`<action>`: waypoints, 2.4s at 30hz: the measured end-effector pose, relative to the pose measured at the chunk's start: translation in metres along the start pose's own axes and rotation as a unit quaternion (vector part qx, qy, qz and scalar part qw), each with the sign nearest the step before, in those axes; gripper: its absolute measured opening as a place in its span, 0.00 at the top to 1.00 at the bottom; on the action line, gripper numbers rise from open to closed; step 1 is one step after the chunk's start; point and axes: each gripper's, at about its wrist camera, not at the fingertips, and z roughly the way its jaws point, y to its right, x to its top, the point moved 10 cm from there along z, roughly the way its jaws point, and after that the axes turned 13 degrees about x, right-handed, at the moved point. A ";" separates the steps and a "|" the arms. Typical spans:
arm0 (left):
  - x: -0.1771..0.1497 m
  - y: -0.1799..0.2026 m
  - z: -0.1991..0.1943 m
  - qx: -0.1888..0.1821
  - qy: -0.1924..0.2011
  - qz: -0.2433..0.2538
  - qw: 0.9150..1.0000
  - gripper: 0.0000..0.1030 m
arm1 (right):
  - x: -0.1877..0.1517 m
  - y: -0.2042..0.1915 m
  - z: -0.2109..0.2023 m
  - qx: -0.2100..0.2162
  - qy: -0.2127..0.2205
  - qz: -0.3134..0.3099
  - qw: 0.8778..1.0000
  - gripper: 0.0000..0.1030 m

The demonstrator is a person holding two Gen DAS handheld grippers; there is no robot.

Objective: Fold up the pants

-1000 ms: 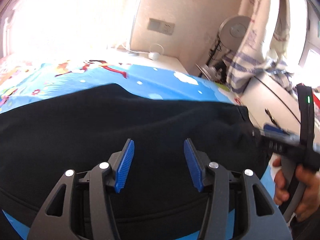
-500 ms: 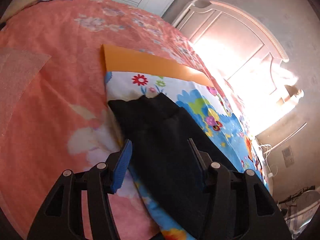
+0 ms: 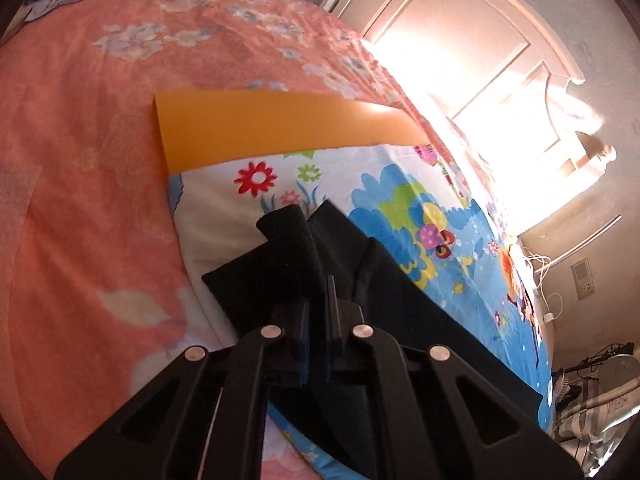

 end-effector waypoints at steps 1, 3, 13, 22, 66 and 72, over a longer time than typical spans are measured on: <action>0.007 0.001 -0.011 -0.002 0.022 0.003 1.000 0.95 | 0.000 0.000 0.000 0.001 0.001 0.000 1.000 0.04; 0.001 -0.015 0.004 0.006 -0.001 -0.020 1.000 0.95 | 0.000 0.000 0.000 -0.001 0.005 0.002 1.000 0.04; -0.032 -0.064 0.047 -0.049 -0.063 -0.111 0.991 0.61 | -0.001 -0.002 -0.001 -0.003 0.009 0.000 1.000 0.04; -0.046 -0.069 0.071 -0.122 -0.112 -0.176 0.970 0.68 | 0.002 -0.002 -0.003 -0.009 0.001 0.004 1.000 0.05; -0.025 0.031 -0.005 -0.017 0.077 -0.030 0.996 0.60 | 0.004 -0.226 -0.004 0.147 -0.032 -0.061 0.987 0.05; -0.046 -0.011 0.000 -0.028 0.048 -0.028 0.998 0.60 | 0.037 -0.307 -0.011 0.195 -0.023 -0.137 0.971 0.05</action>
